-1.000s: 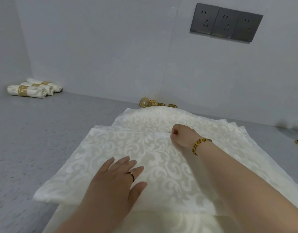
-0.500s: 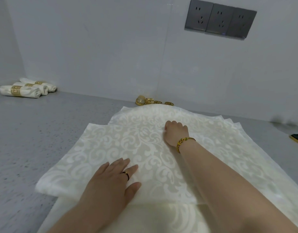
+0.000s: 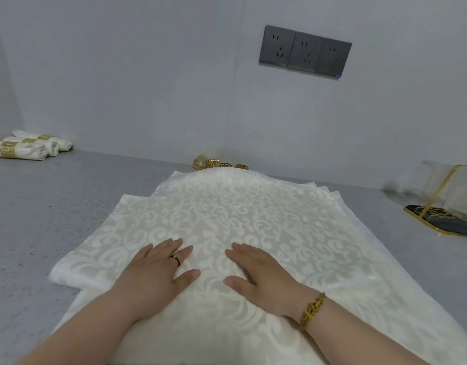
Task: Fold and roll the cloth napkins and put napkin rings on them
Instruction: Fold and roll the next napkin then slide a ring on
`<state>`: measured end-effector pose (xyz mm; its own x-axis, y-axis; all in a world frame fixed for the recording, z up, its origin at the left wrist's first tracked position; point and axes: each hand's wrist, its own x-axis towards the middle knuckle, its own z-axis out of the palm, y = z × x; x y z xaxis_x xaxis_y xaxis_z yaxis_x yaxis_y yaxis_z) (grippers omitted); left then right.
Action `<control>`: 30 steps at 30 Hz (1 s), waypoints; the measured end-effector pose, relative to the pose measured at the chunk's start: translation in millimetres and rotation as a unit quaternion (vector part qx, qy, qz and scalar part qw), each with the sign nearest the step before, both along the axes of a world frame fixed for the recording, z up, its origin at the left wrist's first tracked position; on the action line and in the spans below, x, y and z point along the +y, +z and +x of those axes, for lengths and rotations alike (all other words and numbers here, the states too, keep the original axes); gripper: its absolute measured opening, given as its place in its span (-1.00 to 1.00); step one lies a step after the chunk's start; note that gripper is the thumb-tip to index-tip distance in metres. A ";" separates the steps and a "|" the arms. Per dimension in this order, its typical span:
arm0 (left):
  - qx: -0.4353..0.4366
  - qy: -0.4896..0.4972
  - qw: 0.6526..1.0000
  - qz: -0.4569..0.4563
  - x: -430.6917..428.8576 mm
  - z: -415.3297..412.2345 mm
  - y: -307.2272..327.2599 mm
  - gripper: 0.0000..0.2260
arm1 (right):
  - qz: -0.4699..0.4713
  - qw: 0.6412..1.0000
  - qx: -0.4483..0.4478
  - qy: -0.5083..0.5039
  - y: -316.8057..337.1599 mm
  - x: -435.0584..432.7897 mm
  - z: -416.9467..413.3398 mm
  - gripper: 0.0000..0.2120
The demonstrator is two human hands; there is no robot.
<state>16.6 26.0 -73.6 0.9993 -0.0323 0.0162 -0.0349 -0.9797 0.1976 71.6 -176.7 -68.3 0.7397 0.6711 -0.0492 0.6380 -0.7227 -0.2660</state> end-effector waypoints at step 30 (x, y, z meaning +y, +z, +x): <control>0.091 0.006 0.996 0.003 53.7 -17.3 69.1 -0.73 | 0.027 0.976 0.045 -0.212 76.7 -143.1 -11.1 -0.75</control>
<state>-0.8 79.6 -4.5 0.9860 -0.0192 -0.1654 0.0135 -0.9809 0.1941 60.5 -319.8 8.4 0.9459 0.3091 -0.0987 0.2572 -0.8998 -0.3524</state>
